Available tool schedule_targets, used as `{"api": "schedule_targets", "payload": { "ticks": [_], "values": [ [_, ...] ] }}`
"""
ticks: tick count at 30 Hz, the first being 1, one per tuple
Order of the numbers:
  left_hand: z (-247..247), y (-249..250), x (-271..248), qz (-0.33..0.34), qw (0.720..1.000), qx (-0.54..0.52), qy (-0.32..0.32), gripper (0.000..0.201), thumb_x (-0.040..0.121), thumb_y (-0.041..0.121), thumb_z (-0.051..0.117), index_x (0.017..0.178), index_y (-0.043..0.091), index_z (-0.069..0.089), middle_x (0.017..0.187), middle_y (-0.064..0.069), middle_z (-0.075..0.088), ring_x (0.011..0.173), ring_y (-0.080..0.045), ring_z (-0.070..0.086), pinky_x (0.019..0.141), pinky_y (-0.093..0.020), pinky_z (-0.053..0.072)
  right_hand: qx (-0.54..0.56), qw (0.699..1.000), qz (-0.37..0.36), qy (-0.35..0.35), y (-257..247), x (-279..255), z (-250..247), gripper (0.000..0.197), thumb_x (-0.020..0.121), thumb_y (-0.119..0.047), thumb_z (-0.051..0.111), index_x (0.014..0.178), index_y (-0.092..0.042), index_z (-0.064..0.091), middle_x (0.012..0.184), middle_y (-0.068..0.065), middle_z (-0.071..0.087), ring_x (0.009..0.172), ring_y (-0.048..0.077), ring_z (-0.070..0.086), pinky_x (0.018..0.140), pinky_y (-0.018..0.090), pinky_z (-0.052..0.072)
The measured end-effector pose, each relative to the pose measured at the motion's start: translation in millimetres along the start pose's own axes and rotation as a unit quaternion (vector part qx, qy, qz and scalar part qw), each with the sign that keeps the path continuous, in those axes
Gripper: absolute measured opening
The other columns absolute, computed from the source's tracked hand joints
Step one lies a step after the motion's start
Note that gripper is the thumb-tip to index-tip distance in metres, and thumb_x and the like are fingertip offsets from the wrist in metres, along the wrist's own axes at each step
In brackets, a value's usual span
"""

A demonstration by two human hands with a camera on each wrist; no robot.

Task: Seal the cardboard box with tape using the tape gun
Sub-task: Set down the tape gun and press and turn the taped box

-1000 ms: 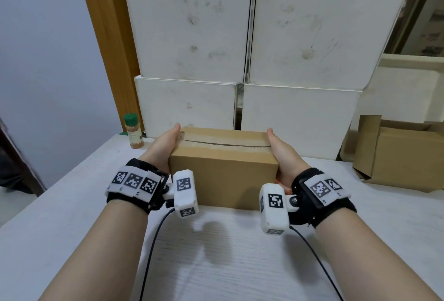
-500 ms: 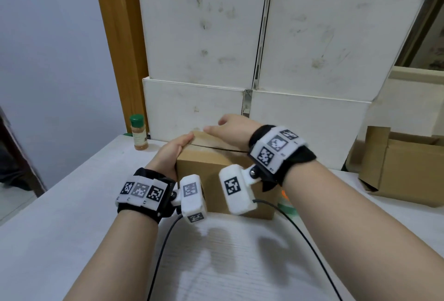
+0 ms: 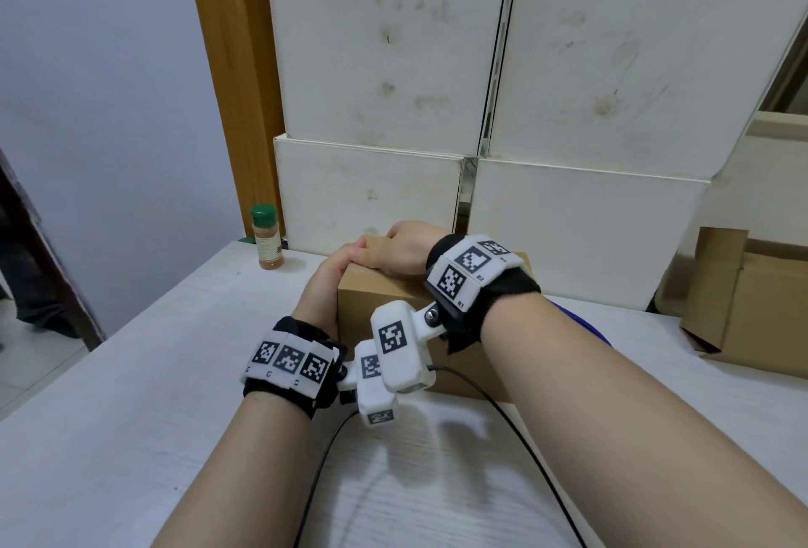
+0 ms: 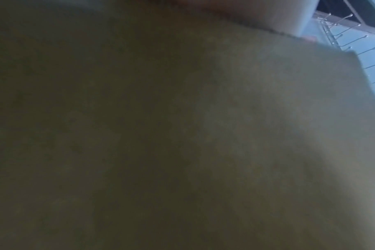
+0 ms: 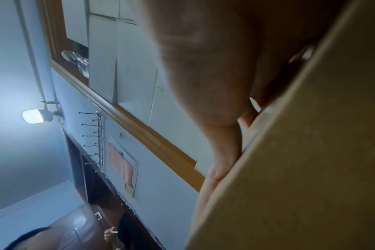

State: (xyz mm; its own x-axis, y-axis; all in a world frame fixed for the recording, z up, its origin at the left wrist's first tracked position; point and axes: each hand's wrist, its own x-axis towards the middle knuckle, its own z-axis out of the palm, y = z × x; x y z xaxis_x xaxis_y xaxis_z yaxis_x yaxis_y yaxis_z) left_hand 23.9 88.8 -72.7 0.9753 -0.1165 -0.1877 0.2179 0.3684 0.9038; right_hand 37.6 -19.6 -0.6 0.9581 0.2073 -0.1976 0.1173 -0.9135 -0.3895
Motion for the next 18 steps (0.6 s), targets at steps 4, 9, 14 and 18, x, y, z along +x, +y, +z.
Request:
{"api": "schedule_targets", "payload": {
  "ticks": [4,9,14,18],
  "values": [
    [-0.2,-1.4,0.2,0.001,1.000,-0.001,-0.001,0.041,0.091,0.044,0.044,0.080,0.012,0.068,0.066,-0.010,0.065,0.057,-0.021,0.061,0.055,-0.024,0.048,0.009,1.000,0.005,-0.005,1.7,2.8,-1.6,0.058,0.085,-0.060,0.053,0.115,-0.011,0.061,0.114,0.007,0.062,0.102,0.023,0.057,0.083,0.029,0.041],
    [-0.7,-5.6,-1.5,-0.043,0.998,-0.026,0.026,0.040,0.078,0.053,0.059,0.073,0.014,0.067,0.055,-0.008,0.063,0.051,-0.020,0.060,0.060,-0.028,0.046,-0.012,1.000,0.017,-0.010,10.6,-1.8,-13.3,0.054,0.086,-0.049,0.059,0.122,-0.009,0.060,0.121,0.007,0.063,0.107,0.024,0.059,0.081,0.028,0.043],
    [-1.8,-5.0,3.0,-0.078,0.995,-0.017,0.066,0.056,0.066,0.058,0.069,0.100,0.014,0.062,0.062,-0.010,0.063,0.061,-0.023,0.060,0.062,-0.028,0.047,-0.007,0.999,0.042,0.003,29.6,-9.6,-21.3,0.051,0.084,-0.043,0.065,0.119,-0.007,0.062,0.122,0.009,0.063,0.095,0.023,0.055,0.076,0.027,0.040],
    [-3.0,-6.7,5.2,-0.068,0.995,-0.008,0.066,0.054,0.069,0.057,0.067,0.099,0.013,0.061,0.060,-0.011,0.063,0.063,-0.023,0.059,0.062,-0.028,0.047,-0.005,0.998,0.057,0.006,42.6,-15.3,-24.4,0.041,0.084,-0.044,0.066,0.105,-0.009,0.065,0.108,0.009,0.064,0.091,0.024,0.055,0.067,0.027,0.042]
  ]
}}
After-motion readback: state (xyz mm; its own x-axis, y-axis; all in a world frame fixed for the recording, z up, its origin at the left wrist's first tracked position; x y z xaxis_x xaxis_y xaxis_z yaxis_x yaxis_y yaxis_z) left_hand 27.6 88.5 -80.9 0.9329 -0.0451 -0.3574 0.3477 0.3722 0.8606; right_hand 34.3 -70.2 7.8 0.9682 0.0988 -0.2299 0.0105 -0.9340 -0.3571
